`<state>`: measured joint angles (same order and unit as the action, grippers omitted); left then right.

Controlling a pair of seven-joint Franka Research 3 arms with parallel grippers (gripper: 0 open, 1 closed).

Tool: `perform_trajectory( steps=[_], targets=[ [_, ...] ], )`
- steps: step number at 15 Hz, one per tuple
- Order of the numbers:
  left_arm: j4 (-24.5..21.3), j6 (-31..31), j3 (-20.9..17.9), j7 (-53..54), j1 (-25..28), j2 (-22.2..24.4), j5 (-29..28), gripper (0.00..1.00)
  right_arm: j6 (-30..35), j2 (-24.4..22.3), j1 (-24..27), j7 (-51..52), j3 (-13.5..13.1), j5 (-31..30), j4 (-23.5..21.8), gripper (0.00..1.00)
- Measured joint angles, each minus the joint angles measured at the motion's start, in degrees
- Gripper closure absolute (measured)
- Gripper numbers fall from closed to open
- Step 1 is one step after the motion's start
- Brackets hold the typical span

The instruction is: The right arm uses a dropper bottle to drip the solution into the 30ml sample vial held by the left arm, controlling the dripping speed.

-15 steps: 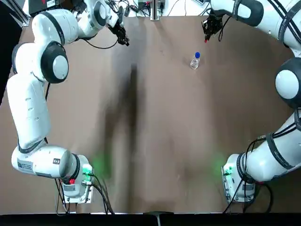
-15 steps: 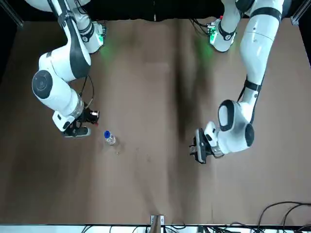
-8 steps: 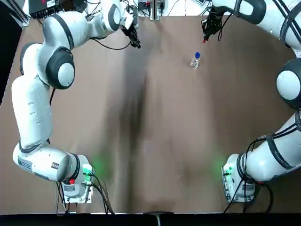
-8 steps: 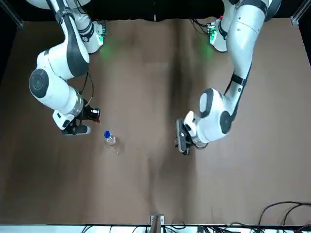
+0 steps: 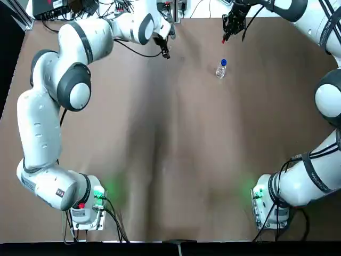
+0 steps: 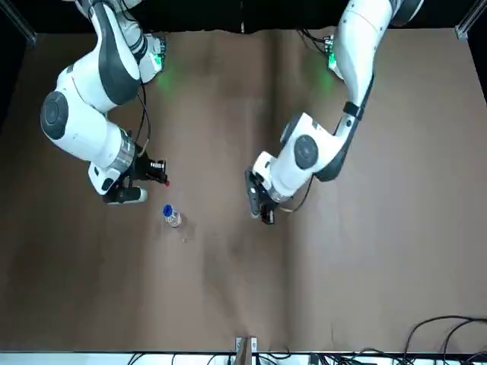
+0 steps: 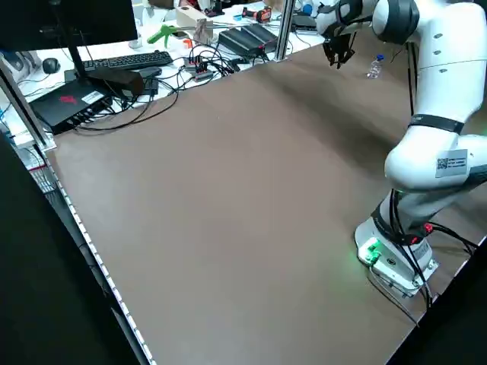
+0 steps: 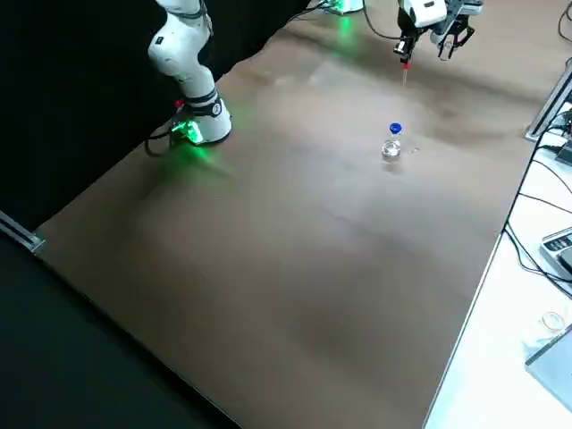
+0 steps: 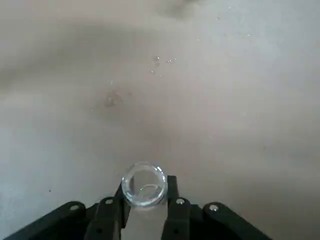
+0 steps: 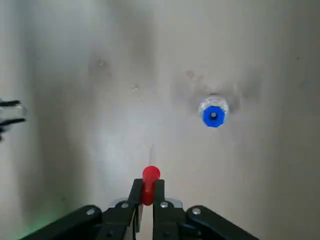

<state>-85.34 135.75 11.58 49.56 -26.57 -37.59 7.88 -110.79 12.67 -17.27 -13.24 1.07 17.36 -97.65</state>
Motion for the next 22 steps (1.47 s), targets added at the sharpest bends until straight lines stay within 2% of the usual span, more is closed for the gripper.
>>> perform_trajectory(
  steps=[3, 6, 8, 11, 12, 22],
  targets=[
    [0.50, 0.58, -0.04, -8.23, -2.61, 0.00, -5.55, 0.68, 0.01, -0.01, -0.56, -0.74, 0.07, 2.08, 0.71, 0.88],
    [1.05, 0.60, -0.73, -13.06, -4.93, 0.00, -7.76, 0.68, 0.04, -0.01, -0.94, -0.91, 0.12, 3.93, 1.07, 0.88],
    [1.37, 0.60, -3.02, -15.98, -7.75, 0.00, -8.34, 0.68, 0.04, -0.05, -1.77, -1.84, 0.16, 5.09, 1.49, 0.88],
    [2.34, 0.79, -9.18, -20.72, -14.81, 0.00, -8.36, 0.68, 0.04, -0.06, -4.07, -3.26, 0.21, 7.97, 2.58, 0.88],
    [2.47, 0.79, -9.92, -21.74, -15.92, 0.00, -8.36, 0.68, 0.04, -0.06, -4.40, -3.32, 0.21, 8.35, 2.66, 0.88],
    [2.51, 0.78, -10.75, -23.00, -17.16, -0.04, -8.36, 0.68, 0.00, -0.06, -5.46, -3.34, 0.22, 11.82, 2.91, 0.88]
  ],
)
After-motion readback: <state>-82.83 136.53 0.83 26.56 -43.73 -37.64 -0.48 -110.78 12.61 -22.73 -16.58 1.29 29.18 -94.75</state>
